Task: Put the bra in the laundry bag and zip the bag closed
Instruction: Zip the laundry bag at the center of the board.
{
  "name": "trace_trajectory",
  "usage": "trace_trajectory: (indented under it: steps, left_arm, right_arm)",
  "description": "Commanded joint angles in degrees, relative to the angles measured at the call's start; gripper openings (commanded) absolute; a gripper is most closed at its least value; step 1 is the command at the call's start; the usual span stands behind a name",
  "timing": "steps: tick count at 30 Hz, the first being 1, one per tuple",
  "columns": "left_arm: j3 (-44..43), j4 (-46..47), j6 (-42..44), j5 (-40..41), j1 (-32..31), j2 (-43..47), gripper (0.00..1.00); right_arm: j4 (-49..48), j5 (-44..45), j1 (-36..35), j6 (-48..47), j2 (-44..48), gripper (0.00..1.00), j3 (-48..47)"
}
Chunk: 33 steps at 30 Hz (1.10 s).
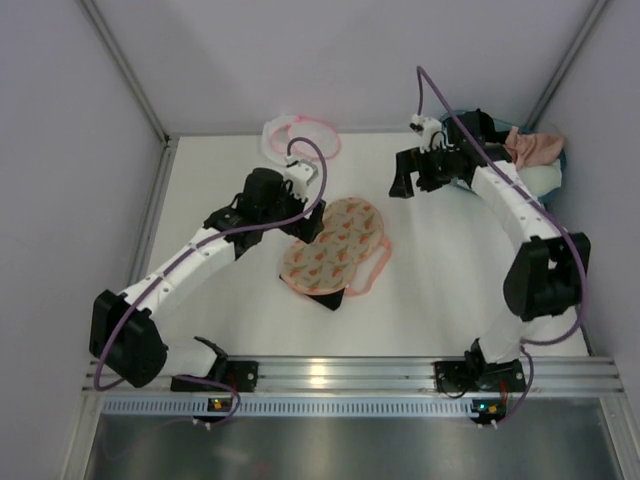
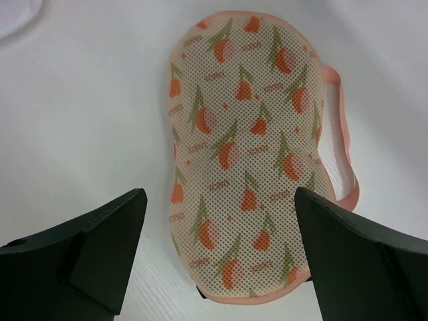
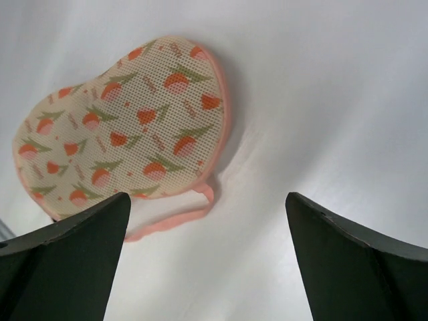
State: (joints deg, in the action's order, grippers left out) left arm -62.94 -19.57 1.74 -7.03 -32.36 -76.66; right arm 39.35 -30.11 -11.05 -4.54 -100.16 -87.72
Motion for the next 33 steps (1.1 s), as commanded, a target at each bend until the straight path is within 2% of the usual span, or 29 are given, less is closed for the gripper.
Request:
trace_trajectory:
  steps: [1, 4, 5, 9, 12, 14, 15, 16, 17, 23, 27, 31, 33]
  left_arm:
    - [3.2, 2.5, -6.6, -8.2, 3.6, 1.4, 0.98]
    - [3.9, 2.5, -9.5, -14.0, 6.9, 0.1, 0.98]
    - [3.8, 2.5, -10.8, -19.6, 7.7, -1.5, 0.98]
    - [4.8, 2.8, -17.4, -25.7, 12.4, -4.7, 0.98]
    - [9.5, 7.3, -21.7, -25.3, 16.9, -5.2, 0.98]
    - [11.7, 8.8, -23.4, -25.3, 19.1, -5.9, 0.91]
    - [13.3, 8.8, -23.9, -25.5, 20.5, -6.2, 0.87]
    - [14.3, 8.8, -23.9, -25.9, 20.7, -6.4, 0.84]
    - [15.1, 9.6, -24.0, -26.7, 20.8, -6.1, 0.8]
    - [17.8, 9.1, -25.4, -28.9, 20.8, -9.0, 0.67]
    - [20.9, 14.2, -31.8, -33.3, 20.8, -11.9, 0.49]
    - [21.0, 18.0, -34.4, -35.1, 20.8, -13.9, 0.37]
    - [21.2, 19.0, -35.7, -36.5, 20.8, -15.3, 0.36]
  right_arm:
    - [-1.4, 10.5, -0.2, -10.1, 10.1, 0.99, 3.2]
    - [-7.8, 16.3, -1.4, -17.1, 18.1, 0.99, 9.7]
    - [-9.3, 16.7, -1.5, -18.6, 20.0, 0.99, 12.5]
    - [-9.9, 13.9, -1.5, -18.4, 25.4, 0.99, 14.0]
    - [-6.7, 8.4, -1.6, -9.3, 23.3, 1.0, 12.8]
    - [-4.7, 0.4, -1.5, -1.0, 21.7, 0.99, 14.2]
    - [-6.3, -2.6, -1.6, 2.2, 21.1, 0.99, 15.9]
    - [-11.8, -6.9, -1.6, 9.8, 21.1, 0.99, 20.6]
    - [-15.8, -7.9, -2.0, 13.0, 21.5, 0.99, 23.1]
    - [-29.3, -11.1, -5.8, 25.8, 16.9, 0.99, 33.4]
    - [-38.8, -12.6, -6.1, 32.9, 14.7, 0.99, 39.6]
    - [-43.9, -12.6, -7.1, 37.6, 12.6, 0.99, 45.7]
    - [-51.2, -12.7, -8.2, 41.2, 11.8, 0.99, 48.9]
